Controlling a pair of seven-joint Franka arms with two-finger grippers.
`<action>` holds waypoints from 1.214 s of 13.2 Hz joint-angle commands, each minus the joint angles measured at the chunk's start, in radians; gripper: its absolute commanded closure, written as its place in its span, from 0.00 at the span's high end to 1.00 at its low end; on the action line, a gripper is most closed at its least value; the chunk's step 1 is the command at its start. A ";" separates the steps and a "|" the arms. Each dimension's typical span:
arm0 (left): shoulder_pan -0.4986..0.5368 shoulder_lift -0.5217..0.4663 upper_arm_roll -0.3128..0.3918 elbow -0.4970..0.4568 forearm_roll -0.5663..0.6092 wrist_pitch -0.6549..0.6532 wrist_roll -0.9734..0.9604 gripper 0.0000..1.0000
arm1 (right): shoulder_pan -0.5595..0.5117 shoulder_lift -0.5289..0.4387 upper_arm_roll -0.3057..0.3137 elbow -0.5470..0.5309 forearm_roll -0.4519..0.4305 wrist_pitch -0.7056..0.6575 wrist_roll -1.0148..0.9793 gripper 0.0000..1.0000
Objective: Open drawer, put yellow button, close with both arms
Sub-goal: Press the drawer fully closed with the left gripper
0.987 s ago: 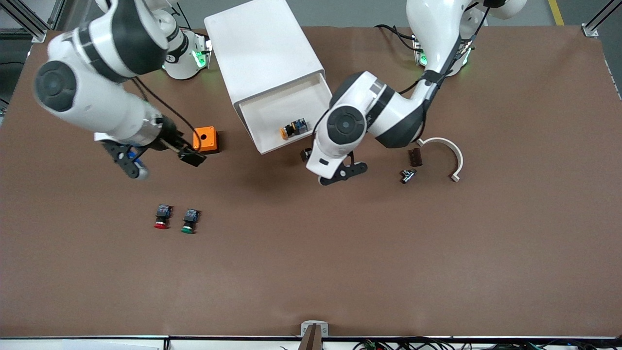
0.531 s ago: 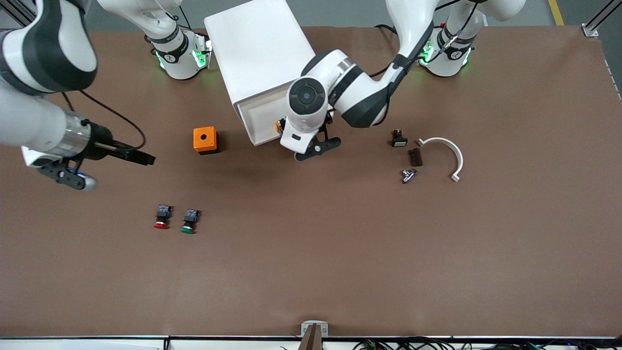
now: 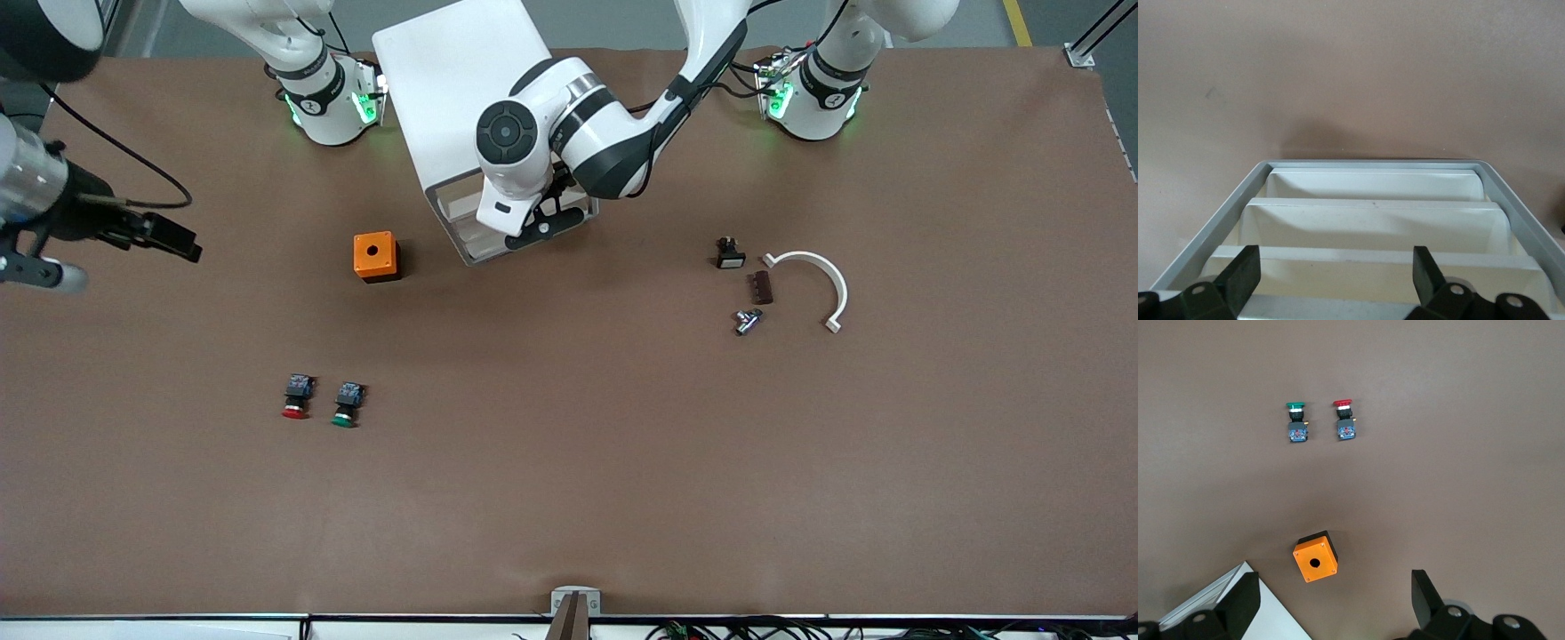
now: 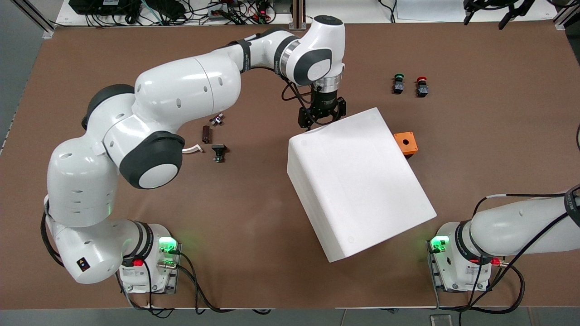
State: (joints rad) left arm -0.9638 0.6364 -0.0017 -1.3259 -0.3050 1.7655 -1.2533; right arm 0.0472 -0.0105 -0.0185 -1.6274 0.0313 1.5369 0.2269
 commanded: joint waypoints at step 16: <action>0.138 -0.090 0.075 0.008 0.045 0.005 0.006 1.00 | -0.049 -0.032 0.014 -0.025 -0.005 0.035 -0.024 1.00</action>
State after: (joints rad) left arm -0.8674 0.6075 0.0728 -1.3001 -0.3189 1.7774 -1.2509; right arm 0.0249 -0.0473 -0.0209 -1.6530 0.0312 1.5604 0.2076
